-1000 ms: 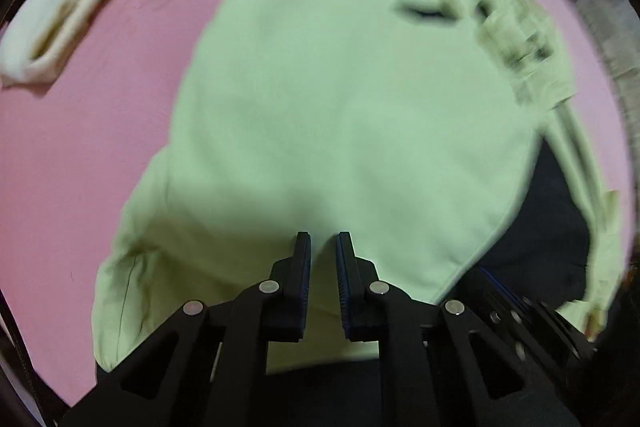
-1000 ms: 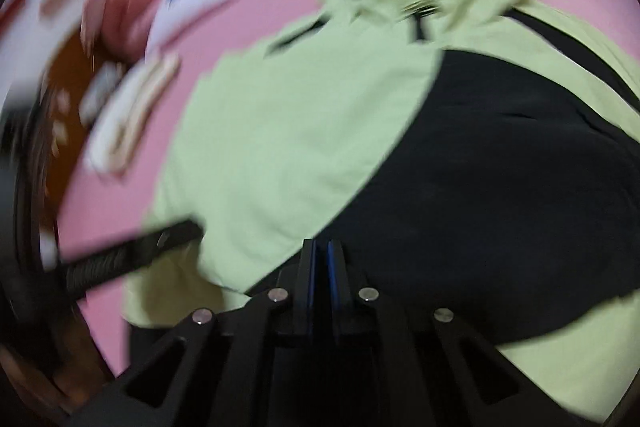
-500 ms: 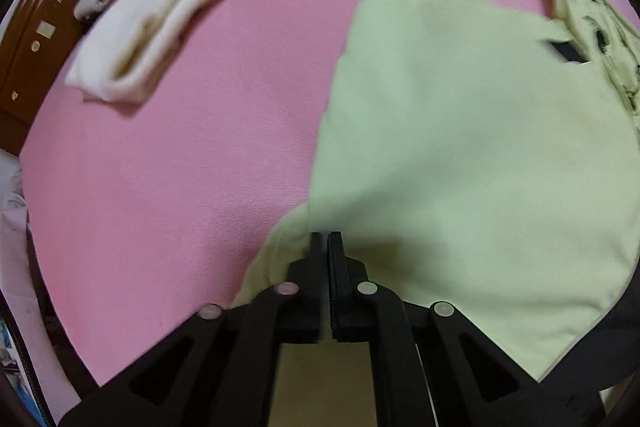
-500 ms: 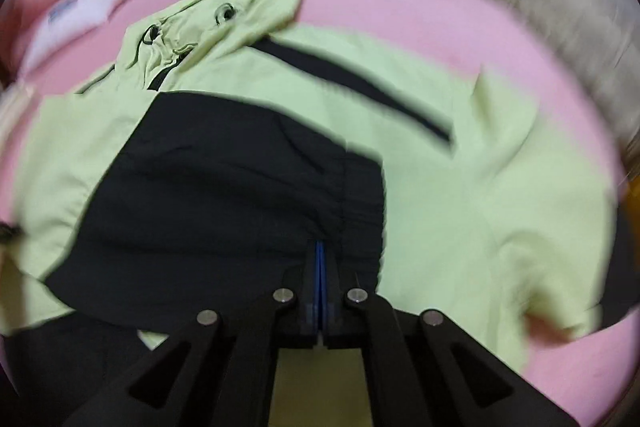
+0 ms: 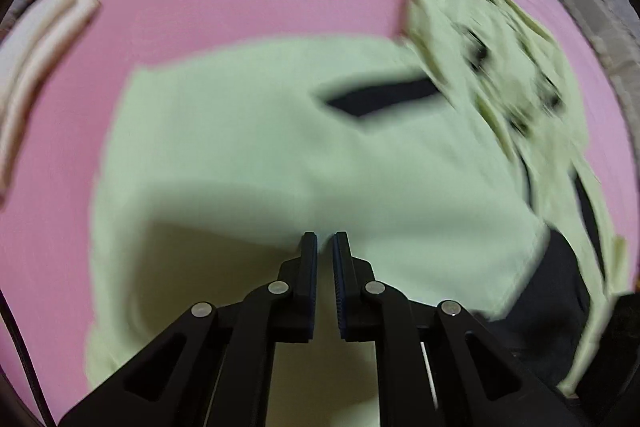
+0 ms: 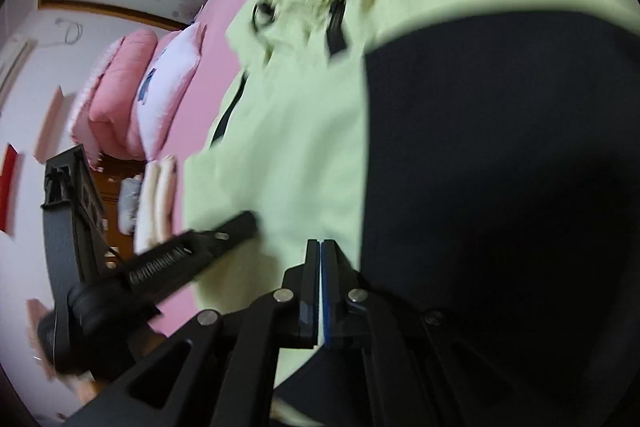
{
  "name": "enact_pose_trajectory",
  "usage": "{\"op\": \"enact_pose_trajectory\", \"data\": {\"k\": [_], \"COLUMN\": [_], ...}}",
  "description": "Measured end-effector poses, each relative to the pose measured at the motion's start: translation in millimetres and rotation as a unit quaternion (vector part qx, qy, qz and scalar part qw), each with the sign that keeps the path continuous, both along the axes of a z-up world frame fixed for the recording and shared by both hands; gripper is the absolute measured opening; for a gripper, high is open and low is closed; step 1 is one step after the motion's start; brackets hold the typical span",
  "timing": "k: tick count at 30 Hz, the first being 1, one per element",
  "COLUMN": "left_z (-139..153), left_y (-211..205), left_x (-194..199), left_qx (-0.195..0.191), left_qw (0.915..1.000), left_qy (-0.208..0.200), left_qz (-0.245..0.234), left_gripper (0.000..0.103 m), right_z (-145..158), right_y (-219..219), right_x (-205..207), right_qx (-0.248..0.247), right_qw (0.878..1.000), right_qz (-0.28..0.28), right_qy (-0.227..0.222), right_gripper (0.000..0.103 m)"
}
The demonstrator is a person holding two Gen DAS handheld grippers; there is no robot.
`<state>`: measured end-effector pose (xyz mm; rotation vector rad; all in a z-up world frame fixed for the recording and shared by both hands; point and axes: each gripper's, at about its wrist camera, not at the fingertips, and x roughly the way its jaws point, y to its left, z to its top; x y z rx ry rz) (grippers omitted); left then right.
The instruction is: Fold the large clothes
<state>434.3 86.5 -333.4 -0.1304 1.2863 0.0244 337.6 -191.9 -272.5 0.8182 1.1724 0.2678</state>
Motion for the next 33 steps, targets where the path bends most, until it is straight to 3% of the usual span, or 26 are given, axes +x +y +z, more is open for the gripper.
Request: {"op": "enact_pose_trajectory", "data": {"k": [3, 4, 6, 7, 9, 11, 14, 16, 20, 22, 24, 25, 26, 27, 29, 31, 33], "left_z": [-6, -9, -13, -18, -31, -33, -35, -33, 6, 24, 40, 44, 48, 48, 50, 48, 52], "left_y": [23, 34, 56, 67, 67, 72, 64, 59, 61, 56, 54, 50, 45, 46, 32, 26, 15], "left_x": [25, 33, 42, 50, 66, 66, 64, 65, 37, 27, 2, -10, -25, -33, -68, -101, -134], "left_qx": [0.067, 0.092, 0.139, 0.168, 0.163, 0.164, 0.209, 0.228, 0.168, 0.159, 0.158, 0.158, 0.156, 0.152, 0.147, 0.13, 0.114], "left_qw": [0.9973, 0.995, 0.9889, 0.9844, 0.9854, 0.9855, 0.9776, 0.9735, 0.9831, 0.9825, 0.9812, 0.9809, 0.9811, 0.9822, 0.9854, 0.9906, 0.9932], "left_qy": [-0.02, -0.023, -0.026, -0.022, -0.017, -0.014, -0.018, -0.019, -0.057, -0.082, -0.098, -0.103, -0.105, -0.103, -0.084, -0.041, -0.017], "left_qz": [0.021, 0.031, 0.046, 0.048, 0.047, 0.042, 0.014, 0.012, 0.045, 0.051, 0.05, 0.049, 0.045, 0.037, 0.02, -0.001, -0.015], "left_gripper": [0.007, 0.007, 0.007, 0.007, 0.006, 0.006, 0.006, 0.006, 0.007, 0.008, 0.022, 0.041, 0.059, 0.064, 0.065, 0.065, 0.066], "right_z": [7, 12, 12, 9, 1, 2, 13, 19, 36, 47, 61, 68, 74, 77, 83, 87, 91], "right_y": [-35, -59, -102, -132, -164, -166, -146, -139, -129, -108, -93, -86, -76, -71, -55, -31, -17], "right_x": [15, 14, 12, 4, -8, -11, -10, -10, -21, -23, -39, -49, -49, -57, -69, -80, -94], "right_qx": [-0.057, -0.131, -0.181, -0.169, -0.111, -0.116, -0.215, -0.243, -0.23, -0.243, -0.261, -0.261, -0.253, -0.239, -0.209, -0.191, -0.193], "right_qw": [0.998, 0.99, 0.978, 0.977, 0.983, 0.986, 0.974, 0.967, 0.971, 0.968, 0.963, 0.963, 0.965, 0.969, 0.976, 0.981, 0.981], "right_qz": [-0.017, -0.051, -0.101, -0.131, -0.147, -0.123, -0.074, -0.079, -0.051, -0.016, 0.012, 0.018, 0.019, 0.019, 0.016, 0.002, -0.009], "right_qy": [-0.036, -0.024, -0.007, 0.001, 0.002, -0.001, -0.018, -0.018, -0.042, -0.054, -0.064, -0.066, -0.066, -0.064, -0.055, -0.046, -0.032], "right_gripper": [0.0, 0.0, 0.0, 0.0, 0.0, 0.0, 0.0, 0.0, 0.004, 0.004, 0.006, 0.008, 0.013, 0.019, 0.05, 0.064, 0.067]}}
